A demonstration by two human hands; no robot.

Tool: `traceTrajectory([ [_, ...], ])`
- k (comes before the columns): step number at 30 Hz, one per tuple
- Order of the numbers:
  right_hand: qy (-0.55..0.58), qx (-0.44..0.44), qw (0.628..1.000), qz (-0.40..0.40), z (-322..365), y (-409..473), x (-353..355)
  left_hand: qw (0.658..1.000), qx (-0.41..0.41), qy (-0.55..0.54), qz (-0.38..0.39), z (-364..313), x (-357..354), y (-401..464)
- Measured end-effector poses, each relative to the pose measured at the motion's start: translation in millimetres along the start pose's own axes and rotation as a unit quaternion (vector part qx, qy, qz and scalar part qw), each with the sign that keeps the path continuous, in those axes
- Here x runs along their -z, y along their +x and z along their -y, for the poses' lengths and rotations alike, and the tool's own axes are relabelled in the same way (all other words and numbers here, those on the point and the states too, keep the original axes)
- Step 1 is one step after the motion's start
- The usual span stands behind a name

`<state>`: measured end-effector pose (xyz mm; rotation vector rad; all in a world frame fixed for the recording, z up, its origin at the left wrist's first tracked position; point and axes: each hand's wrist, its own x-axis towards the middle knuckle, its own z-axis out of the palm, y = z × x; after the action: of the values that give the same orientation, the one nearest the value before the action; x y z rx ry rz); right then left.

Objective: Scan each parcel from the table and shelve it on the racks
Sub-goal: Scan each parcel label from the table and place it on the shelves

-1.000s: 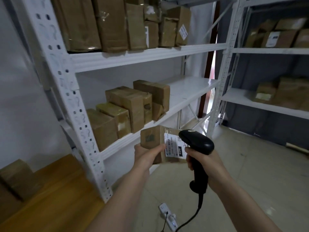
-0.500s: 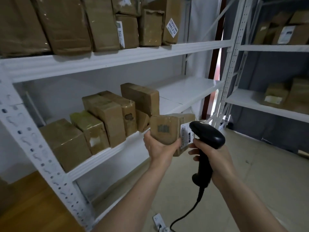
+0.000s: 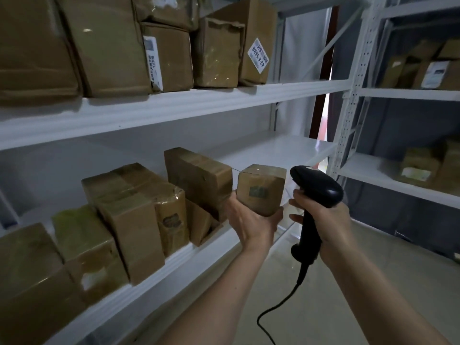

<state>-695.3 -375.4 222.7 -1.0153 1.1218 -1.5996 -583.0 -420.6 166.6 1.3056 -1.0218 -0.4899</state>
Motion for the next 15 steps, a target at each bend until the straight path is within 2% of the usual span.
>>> traceTrajectory([
  [7, -0.029, -0.007, 1.0, 0.009, -24.0, 54.9, -11.6, 0.997, -0.007, 0.038, -0.072, 26.5, -40.6, 21.2],
  [15, -0.042, -0.033, 0.992, 0.114, -37.8, 126.8, -27.3, 0.971, -0.038, 0.101, -0.212, 45.9, -81.2, 55.4],
])
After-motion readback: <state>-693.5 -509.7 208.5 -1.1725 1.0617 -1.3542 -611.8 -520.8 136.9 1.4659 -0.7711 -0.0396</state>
